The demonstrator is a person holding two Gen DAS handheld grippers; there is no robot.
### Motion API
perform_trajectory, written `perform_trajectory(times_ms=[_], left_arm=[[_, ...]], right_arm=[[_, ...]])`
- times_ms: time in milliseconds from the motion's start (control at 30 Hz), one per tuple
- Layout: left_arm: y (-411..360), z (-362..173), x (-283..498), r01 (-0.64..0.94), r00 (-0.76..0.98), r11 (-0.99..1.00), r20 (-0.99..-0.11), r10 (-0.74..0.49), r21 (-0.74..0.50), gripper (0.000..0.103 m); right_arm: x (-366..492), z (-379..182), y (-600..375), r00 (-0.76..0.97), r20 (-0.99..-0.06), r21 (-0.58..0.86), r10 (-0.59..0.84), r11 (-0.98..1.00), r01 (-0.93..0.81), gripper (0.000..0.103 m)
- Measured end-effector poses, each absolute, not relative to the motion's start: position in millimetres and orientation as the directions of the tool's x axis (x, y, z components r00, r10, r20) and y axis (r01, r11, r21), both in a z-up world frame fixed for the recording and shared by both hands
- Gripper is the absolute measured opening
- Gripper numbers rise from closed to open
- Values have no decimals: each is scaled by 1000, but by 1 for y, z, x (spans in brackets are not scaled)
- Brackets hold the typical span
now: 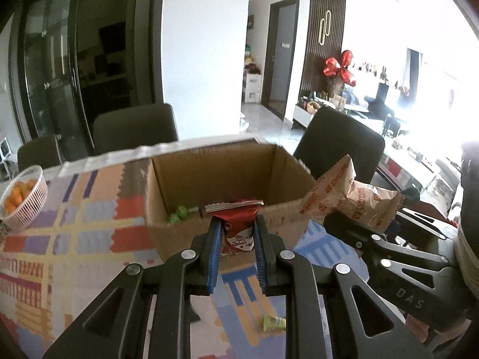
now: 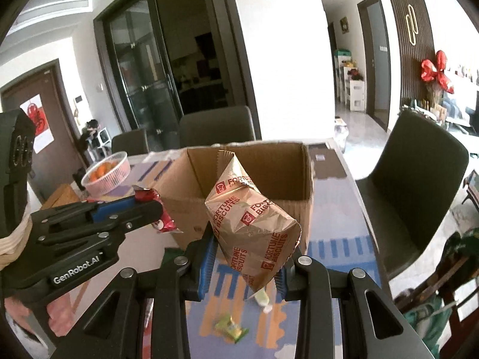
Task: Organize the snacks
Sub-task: 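Carry the beige bag with the right tool while the left tool carries the red-white candy over the box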
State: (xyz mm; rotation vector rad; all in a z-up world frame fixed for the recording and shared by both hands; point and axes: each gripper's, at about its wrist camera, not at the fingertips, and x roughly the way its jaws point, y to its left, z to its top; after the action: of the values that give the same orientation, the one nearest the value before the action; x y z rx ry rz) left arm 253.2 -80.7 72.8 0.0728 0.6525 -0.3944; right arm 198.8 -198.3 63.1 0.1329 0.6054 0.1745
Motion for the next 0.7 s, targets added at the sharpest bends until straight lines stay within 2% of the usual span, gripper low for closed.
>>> perform_trajectory(times_ms=[233,700], left_arm=[[-79,88,272,368,746,929,-585,-319,-37,21],[-78,87,323,343,727,939,-626,-281,-23,21]], right_arm=[[217,82,-195,823,-531,162,202,977,-136,34],[261,95,-191,828,-529,107,183,983,-149,34]])
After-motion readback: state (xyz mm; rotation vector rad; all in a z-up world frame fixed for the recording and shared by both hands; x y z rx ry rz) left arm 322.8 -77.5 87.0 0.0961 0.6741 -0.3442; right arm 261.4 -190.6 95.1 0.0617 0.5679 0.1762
